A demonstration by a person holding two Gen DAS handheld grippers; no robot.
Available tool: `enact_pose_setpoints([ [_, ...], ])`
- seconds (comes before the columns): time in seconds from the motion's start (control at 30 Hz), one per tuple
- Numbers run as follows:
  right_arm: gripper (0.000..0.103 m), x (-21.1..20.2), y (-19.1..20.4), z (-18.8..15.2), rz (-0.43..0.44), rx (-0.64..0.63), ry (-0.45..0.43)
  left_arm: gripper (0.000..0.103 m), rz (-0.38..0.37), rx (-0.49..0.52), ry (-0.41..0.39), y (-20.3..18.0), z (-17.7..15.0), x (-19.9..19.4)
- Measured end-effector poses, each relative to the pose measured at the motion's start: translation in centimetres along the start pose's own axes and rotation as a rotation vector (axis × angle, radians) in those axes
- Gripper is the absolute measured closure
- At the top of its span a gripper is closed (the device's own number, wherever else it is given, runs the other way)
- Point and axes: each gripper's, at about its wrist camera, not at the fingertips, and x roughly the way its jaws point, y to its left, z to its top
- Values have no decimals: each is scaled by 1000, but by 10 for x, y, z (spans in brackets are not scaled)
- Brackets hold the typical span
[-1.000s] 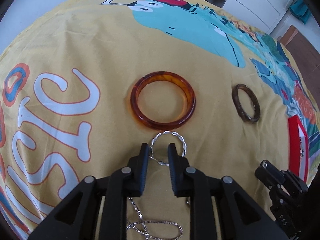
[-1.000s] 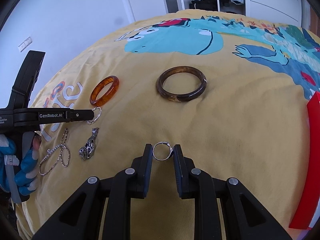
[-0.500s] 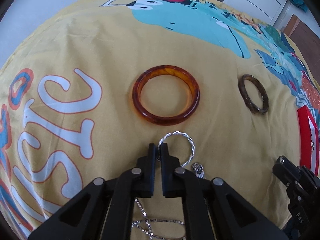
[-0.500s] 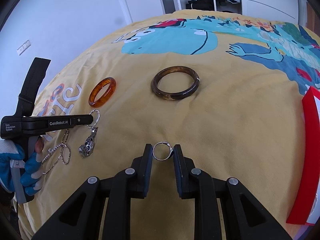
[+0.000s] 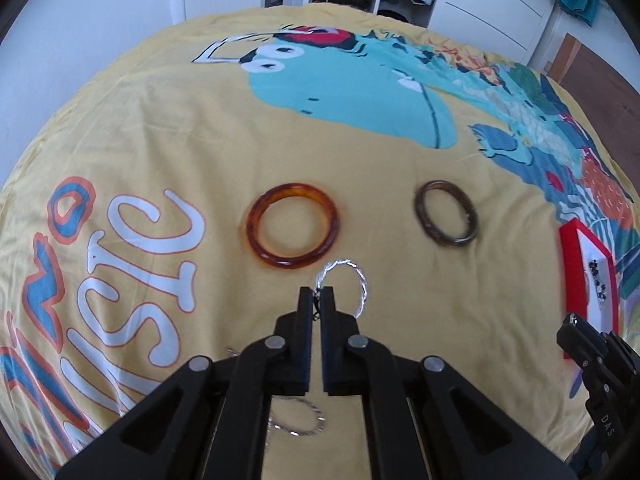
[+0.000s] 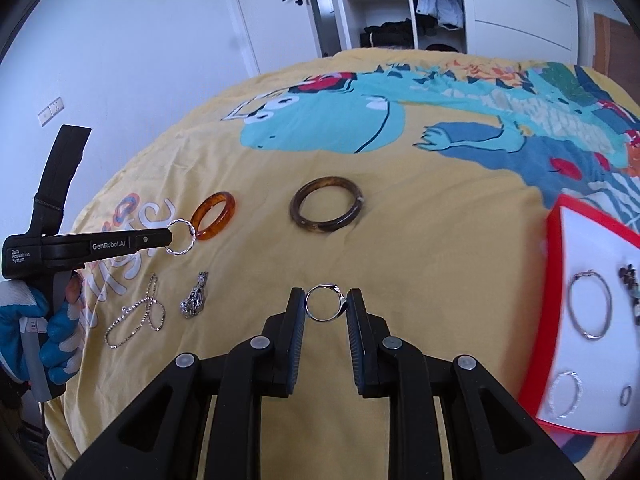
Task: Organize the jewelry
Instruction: 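Carry both rings over the red box and open both grippers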
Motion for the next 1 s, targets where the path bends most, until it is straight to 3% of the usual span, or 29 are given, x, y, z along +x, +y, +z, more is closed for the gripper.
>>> enact_pose_setpoints([
  [0.13,83,-27,-29,-3,-34,17,-25,100,-42,23,-13,-36,3,-14],
  [0.33,83,-65,-103,-18,-138,54,-36,100,-156,104,-9,-127,0,-22],
  [0.67,82,-78,-217,-42,-245,130,21,100,-333,278,43,-279,-25,-7],
  [0.83,82,-68,-243,-49,-235,125,46,100,-339,365,73,-332,-42,10],
  [1.0,82,-58,-251,-55,-215,96,69,100,-304,394,101,-359,-50,34],
])
